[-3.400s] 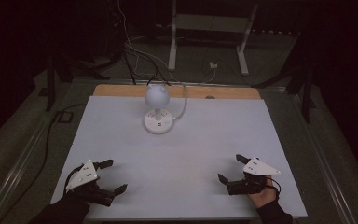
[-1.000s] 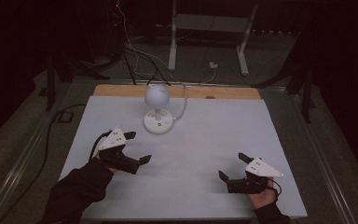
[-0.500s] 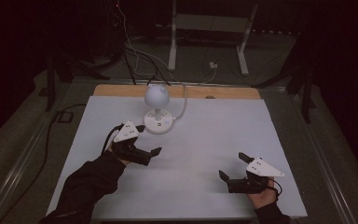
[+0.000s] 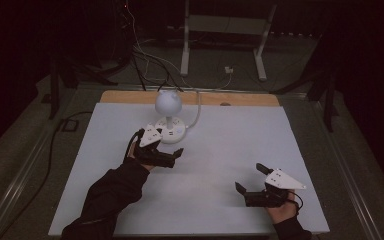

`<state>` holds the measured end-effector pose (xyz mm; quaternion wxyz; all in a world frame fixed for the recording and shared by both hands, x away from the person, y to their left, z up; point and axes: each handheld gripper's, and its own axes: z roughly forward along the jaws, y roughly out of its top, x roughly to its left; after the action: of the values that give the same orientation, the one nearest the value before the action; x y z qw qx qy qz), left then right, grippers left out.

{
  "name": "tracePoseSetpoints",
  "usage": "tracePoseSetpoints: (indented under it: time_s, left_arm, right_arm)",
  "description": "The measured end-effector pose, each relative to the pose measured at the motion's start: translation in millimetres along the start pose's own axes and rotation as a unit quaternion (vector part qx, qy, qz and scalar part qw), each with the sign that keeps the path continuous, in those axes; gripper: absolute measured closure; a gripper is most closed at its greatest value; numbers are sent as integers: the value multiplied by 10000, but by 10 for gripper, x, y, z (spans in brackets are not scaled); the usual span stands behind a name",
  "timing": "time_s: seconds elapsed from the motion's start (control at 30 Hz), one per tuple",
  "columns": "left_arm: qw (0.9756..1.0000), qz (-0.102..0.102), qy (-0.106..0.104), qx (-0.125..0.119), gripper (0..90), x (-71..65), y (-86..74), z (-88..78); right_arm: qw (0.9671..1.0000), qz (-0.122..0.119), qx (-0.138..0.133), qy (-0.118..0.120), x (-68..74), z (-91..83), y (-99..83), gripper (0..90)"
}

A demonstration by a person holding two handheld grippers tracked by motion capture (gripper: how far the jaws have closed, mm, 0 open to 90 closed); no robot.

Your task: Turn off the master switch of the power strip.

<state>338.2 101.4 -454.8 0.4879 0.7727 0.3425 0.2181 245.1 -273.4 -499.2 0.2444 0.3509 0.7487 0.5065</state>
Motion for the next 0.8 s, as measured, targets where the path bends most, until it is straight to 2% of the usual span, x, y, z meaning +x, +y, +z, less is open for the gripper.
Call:
tracePoseSetpoints:
  time_s: [0.07, 0.1, 0.17, 0.2, 0.27, 0.37, 0.4, 0.43, 0.47, 0.53, 0.63, 0.73, 0.8]
  left_arm:
    - [10000, -32, 54, 31, 4, -3, 1, 21]
    - [9998, -97, 154, 44, 3, -11, 2, 43]
    - [9999, -129, 108, -24, 3, -19, -1, 76]
    - [9997, -99, 209, -8, 3, -29, 0, 101]
    - [9996, -180, 181, 77, 3, -27, -13, 169]
    - [9993, -177, 305, 150, 4, -41, -21, 218]
    - [9987, -246, 393, 223, 4, -43, -32, 276]
    - [9987, -246, 393, 223, 4, -43, -32, 276]
    - [9981, -292, 495, 243, 4, -41, -42, 334]
    - [9976, -309, 566, 251, 4, -41, -52, 389]
    - [9972, -341, 601, 282, 4, -40, -63, 462]
    - [9968, -286, 677, 322, 4, -53, -65, 508]
    - [9968, -297, 657, 338, 13, -57, -66, 548]
  right_arm:
    - [10000, 3, -11, 1, -3, -1, 2, 0]
    - [10000, 27, -18, 12, -7, -5, 2, 0]
    - [10000, 20, -19, 16, -8, -7, 2, 0]
    - [10000, 26, -22, 16, -8, -9, 4, 0]
    - [10000, 40, -33, 25, -11, -8, 4, 0]
    - [10000, 27, -23, 34, -12, -7, 3, 0]
    - [10000, 33, -37, 44, -14, -10, 6, 0]
    - [10000, 54, -44, 46, -15, -11, 6, 0]
    - [10000, 59, -45, 47, -17, -12, 5, 0]
    - [10000, 55, -45, 51, -16, -13, 5, 0]
    - [9999, 44, -69, 65, -12, -16, 10, 0]
    - [9999, 36, -55, 82, -10, -14, 8, 0]
    - [9999, 46, -61, 99, -12, -13, 9, 0]
